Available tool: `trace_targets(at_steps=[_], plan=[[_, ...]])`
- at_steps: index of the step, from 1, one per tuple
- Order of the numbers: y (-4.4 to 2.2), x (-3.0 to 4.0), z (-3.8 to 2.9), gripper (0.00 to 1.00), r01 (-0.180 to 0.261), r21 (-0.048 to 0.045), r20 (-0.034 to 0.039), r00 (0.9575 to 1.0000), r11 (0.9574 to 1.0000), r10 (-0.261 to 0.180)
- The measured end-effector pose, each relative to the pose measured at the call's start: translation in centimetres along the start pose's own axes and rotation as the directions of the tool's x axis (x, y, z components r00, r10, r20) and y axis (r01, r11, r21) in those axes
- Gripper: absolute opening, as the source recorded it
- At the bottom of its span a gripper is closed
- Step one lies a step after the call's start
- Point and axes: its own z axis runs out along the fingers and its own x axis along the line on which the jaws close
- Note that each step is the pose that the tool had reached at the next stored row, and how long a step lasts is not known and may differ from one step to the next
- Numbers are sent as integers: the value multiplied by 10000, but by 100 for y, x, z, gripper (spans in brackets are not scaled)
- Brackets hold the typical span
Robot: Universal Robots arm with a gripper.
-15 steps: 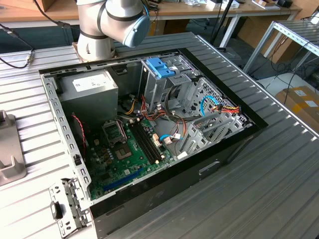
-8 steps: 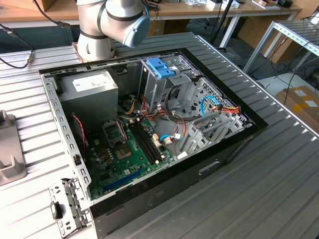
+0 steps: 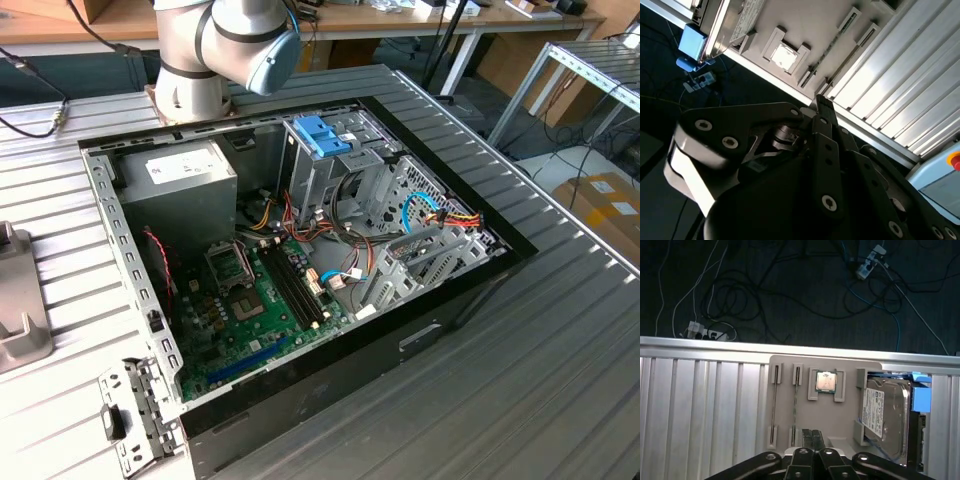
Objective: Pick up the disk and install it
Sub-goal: 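Pick up the disk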
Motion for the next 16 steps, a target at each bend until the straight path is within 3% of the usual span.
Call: trace_targets(at_steps=[16], plan=[[0, 0, 0, 10, 800, -21, -34, 9968, 9968, -801]])
